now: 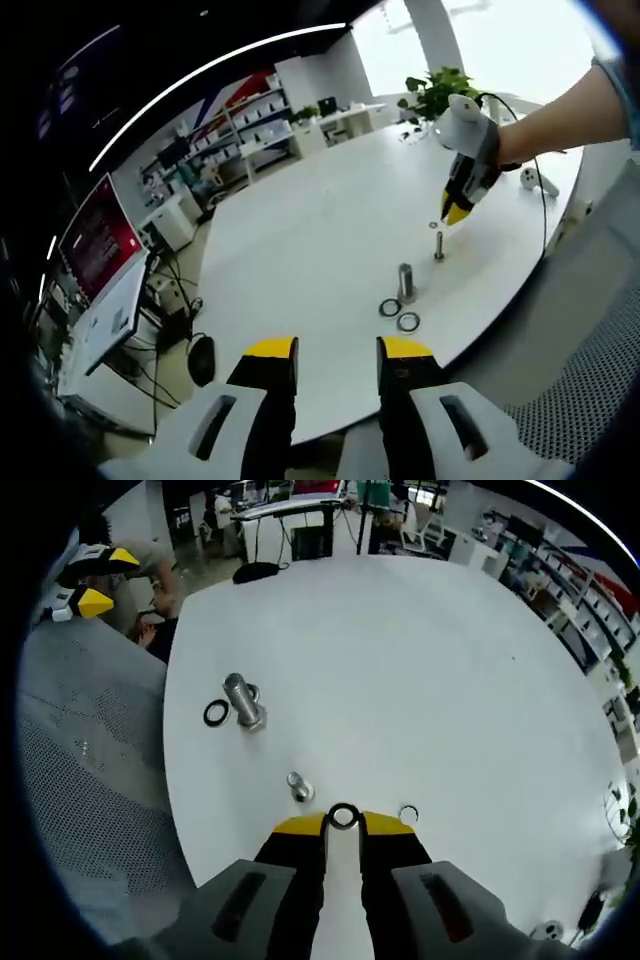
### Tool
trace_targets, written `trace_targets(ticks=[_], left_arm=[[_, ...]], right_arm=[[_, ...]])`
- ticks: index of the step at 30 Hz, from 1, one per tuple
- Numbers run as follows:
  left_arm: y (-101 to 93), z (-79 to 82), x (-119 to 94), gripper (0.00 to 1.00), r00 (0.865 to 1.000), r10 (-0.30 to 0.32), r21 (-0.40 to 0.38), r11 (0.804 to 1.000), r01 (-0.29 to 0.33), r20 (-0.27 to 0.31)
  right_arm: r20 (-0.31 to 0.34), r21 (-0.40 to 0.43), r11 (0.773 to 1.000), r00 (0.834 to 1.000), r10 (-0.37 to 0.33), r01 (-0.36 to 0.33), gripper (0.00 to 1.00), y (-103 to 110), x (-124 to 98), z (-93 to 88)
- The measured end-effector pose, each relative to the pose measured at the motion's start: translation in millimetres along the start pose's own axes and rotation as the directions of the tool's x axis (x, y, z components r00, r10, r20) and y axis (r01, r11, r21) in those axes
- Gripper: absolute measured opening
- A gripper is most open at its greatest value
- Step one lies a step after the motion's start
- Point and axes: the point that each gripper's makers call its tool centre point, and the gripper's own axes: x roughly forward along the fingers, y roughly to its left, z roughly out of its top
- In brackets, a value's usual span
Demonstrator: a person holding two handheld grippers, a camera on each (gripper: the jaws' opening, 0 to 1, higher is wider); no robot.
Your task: Place the washer onto the threaded stud by aligning its center hole with the stud, sliding it down to the base, and recovering from edge contact or off-axis alignment until the washer reaches the visible bottom stop.
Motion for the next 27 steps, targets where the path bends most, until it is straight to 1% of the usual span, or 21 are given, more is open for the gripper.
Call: trace_targets(ticks=[7, 10, 13, 15, 21, 27], left_arm=[[0.4, -0.5, 0, 0.29, 1.0, 0.001, 0.004, 1.0, -0.001, -0.002], [0.8, -0.5, 0, 0.29, 1.0, 0.003, 0.0, 1.0, -0.003, -0.001], [0.1, -0.6, 0, 0.29, 1.0, 0.0, 0.005, 1.0, 0.0, -0.001], [-0.8, -1.2, 0, 0.29, 1.0, -0.003, 0.008, 1.0, 0.003, -0.005], [-0.1, -1.2, 0, 0.3, 1.0, 0.001, 0.006, 1.0, -0.001, -0.005], [-0.5, -1.7, 0, 0.3, 1.0, 0.0, 0.008, 1.0, 0.0, -0.009]], right_arm=[[-0.003, -0.027, 0.999, 1.0, 0.029, -0.029, 0.13, 7, -6, 9.8], [-0.012, -0.034, 0.997, 0.998, 0.067, -0.067, 0.13, 17, -8, 14.5], [-0.023, -0.056, 0.995, 0.996, 0.085, -0.086, 0.13, 24, -9, 19.9], [-0.042, -0.077, 0.993, 0.995, 0.089, -0.092, 0.13, 27, -9, 21.8], [-0.077, -0.1, 0.991, 0.993, 0.086, -0.094, 0.13, 30, -11, 25.1], [-0.127, -0.114, 0.988, 0.987, 0.094, -0.109, 0.13, 30, -7, 20.8]])
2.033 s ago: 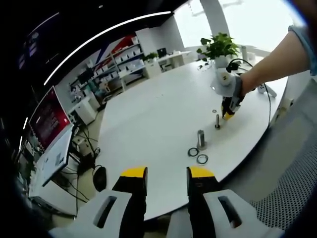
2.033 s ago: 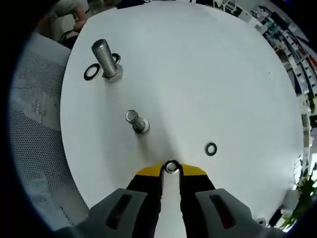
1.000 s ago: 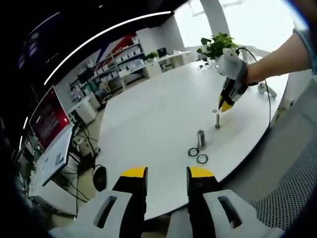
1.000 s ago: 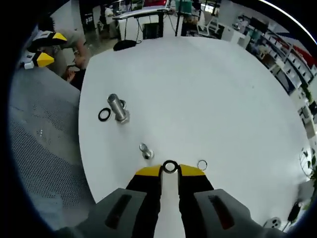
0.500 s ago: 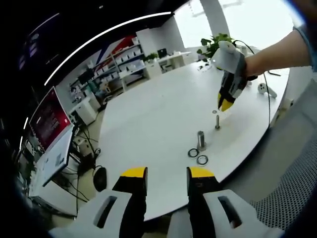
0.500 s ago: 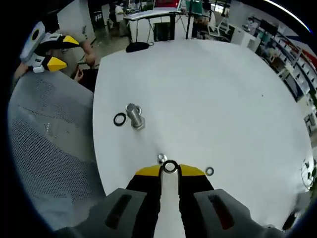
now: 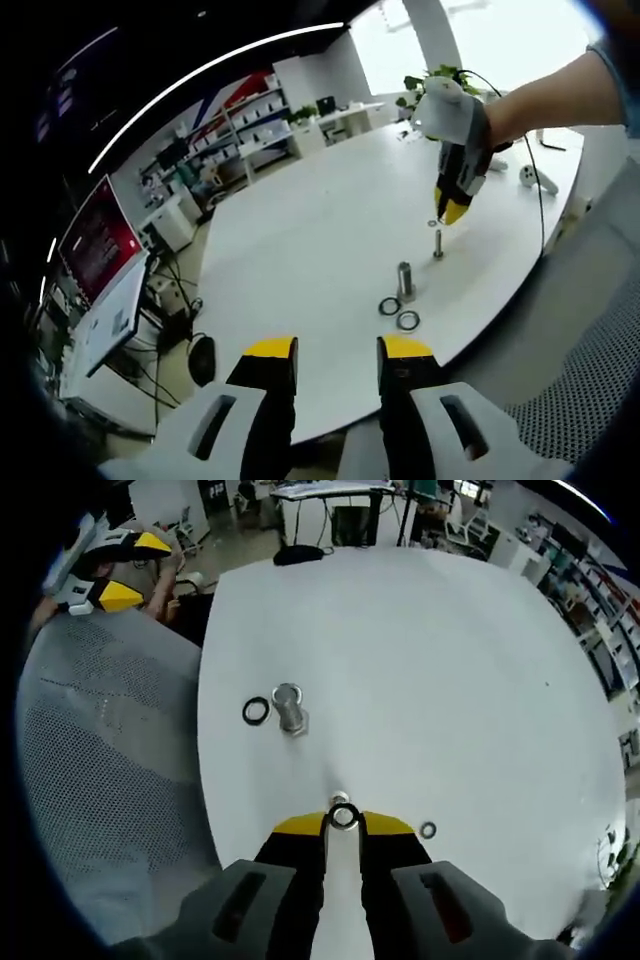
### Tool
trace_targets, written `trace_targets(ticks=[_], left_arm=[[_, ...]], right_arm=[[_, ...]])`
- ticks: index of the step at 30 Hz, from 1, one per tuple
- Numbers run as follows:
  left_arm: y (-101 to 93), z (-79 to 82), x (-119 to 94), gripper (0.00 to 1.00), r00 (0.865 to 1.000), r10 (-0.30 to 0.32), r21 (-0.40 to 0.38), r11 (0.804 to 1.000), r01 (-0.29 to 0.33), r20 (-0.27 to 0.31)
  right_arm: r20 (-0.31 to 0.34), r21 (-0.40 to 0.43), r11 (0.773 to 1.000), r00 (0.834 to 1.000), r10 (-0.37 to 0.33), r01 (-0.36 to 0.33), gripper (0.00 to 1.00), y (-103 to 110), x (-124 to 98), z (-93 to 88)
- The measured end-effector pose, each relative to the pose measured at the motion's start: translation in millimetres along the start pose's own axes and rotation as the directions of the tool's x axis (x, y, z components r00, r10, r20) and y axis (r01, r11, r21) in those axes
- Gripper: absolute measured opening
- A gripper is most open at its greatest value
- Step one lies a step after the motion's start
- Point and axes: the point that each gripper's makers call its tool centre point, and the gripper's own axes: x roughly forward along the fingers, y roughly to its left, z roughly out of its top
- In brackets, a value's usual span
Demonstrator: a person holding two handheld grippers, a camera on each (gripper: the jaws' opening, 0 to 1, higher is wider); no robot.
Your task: Place the washer onto the threaded stud by aligning its center hole with the stud, sliding it down to the base, and recovering from edge contact or off-axis alignment until the washer reaches the visible bottom stop.
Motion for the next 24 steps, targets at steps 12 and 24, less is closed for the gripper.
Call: trace_targets(ticks=[12, 24], left_arm=[[-0.1, -0.7, 0, 0.3, 1.0, -0.002, 0.002, 1.0, 0.002, -0.004], [0.0, -1.4, 1, 0.29, 1.0, -0.003, 0.0, 1.0, 0.003, -0.007]], right_arm=[[-0.033, -0.012, 1.0, 0.999, 0.021, -0.022, 0.13, 1, 8, 0.1], [-0.052, -0.023, 0.999, 0.998, 0.041, -0.043, 0.13, 6, 15, 3.1]])
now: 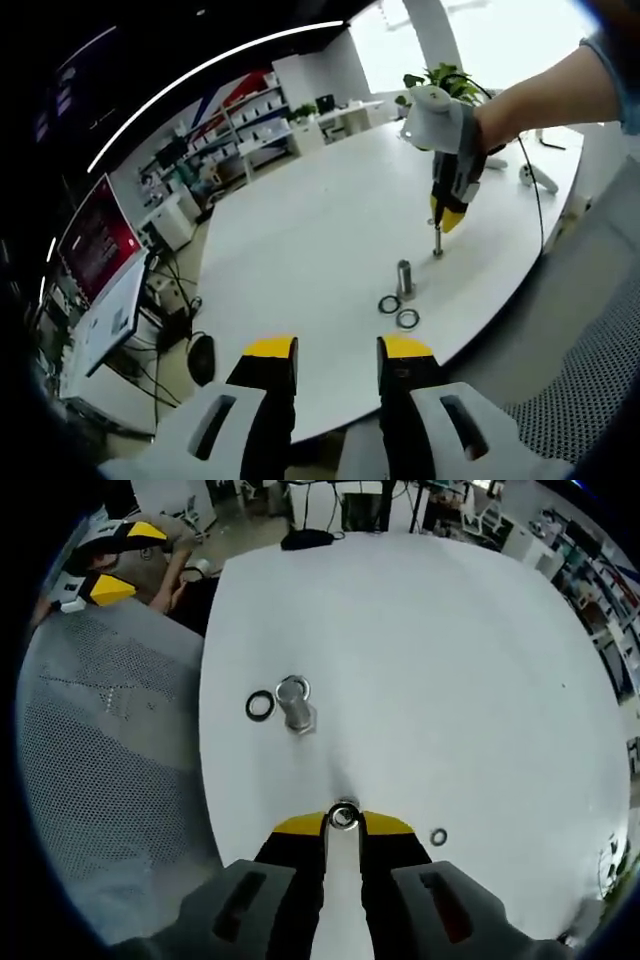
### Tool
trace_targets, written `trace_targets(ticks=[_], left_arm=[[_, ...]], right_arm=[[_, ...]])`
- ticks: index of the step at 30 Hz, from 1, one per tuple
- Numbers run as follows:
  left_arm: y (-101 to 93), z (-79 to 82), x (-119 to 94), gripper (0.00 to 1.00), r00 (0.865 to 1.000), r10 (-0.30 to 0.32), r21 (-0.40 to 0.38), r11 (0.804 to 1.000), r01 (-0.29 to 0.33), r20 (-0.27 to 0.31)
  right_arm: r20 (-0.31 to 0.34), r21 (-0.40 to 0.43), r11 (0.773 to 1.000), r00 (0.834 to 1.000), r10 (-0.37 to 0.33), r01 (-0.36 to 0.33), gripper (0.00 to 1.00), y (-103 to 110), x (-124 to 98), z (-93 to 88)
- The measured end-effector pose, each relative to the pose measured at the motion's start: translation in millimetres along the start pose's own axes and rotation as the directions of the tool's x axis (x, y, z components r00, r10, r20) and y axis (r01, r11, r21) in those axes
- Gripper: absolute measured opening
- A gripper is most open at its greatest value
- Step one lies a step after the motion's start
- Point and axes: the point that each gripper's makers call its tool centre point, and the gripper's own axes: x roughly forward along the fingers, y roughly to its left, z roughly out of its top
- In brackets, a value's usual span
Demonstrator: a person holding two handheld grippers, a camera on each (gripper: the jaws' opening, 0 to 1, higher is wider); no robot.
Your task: Place the washer onto the threaded stud by aligning its center hole with the stud, sliding it down to the base, and recovering from edge contact or off-axis alignment until the washer reaches the visible bottom stop.
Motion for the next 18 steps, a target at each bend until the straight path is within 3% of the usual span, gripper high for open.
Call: trace_targets(ticks=[18], left_arm=[[0.3, 0.8, 0.2, 0.29, 1.0, -0.001, -0.001, 1.0, 0.001, 0.005]], right_arm=[[-0.017, 0.0, 1.0, 1.0, -0.013, 0.013, 0.13, -6.5, 1.3, -2.6]])
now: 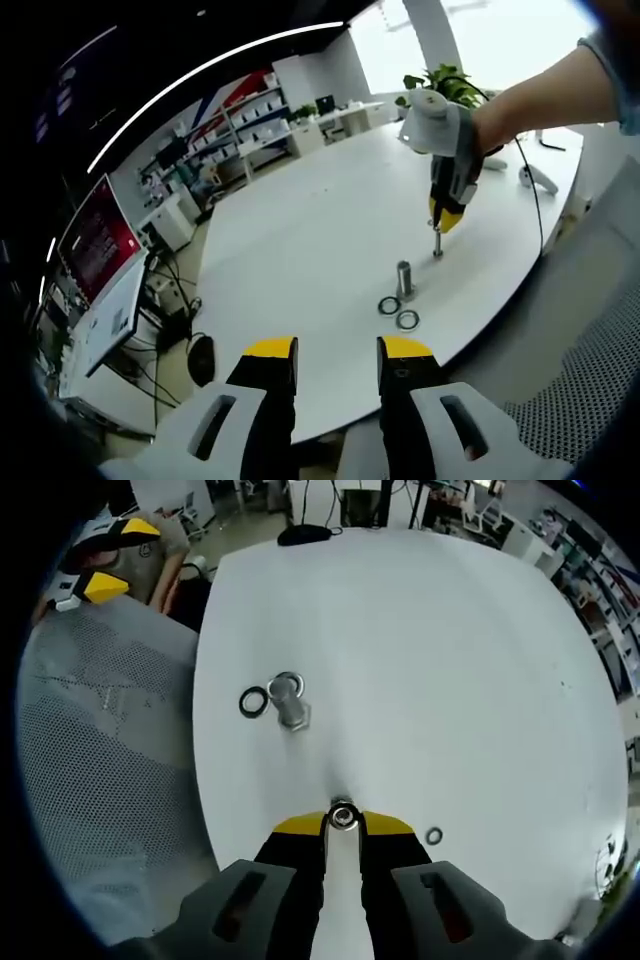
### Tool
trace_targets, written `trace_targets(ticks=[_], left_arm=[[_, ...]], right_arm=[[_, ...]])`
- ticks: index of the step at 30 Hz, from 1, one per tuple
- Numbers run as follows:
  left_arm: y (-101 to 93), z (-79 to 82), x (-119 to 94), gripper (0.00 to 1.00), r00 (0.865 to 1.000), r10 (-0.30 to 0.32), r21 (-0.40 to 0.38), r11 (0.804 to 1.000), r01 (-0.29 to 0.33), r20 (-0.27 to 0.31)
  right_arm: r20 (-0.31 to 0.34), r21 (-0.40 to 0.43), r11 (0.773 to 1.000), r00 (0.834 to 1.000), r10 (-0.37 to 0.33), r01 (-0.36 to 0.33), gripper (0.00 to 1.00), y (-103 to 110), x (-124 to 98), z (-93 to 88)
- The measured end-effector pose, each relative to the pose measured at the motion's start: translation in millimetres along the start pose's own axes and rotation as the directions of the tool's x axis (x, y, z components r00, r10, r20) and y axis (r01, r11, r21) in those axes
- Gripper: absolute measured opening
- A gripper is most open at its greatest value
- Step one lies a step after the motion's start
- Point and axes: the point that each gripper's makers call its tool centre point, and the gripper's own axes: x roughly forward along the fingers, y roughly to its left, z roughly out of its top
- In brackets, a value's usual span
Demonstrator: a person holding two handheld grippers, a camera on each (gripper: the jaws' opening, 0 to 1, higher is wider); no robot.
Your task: Place the washer onto the threaded stud by aligning its center hole with the stud, sliding it down to the base, and recovering from edge contact or off-axis alignment until the washer reaches the visible bottom stop.
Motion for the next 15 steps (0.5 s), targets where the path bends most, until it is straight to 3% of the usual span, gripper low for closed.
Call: trace_targets(ticks=[15], left_arm=[[-0.1, -0.7, 0, 0.29, 1.0, -0.001, 0.0, 1.0, 0.001, -0.003]], right_arm=[[-0.025, -0.002, 1.0, 1.0, 0.002, -0.002, 0.13, -2, 12, -0.9]])
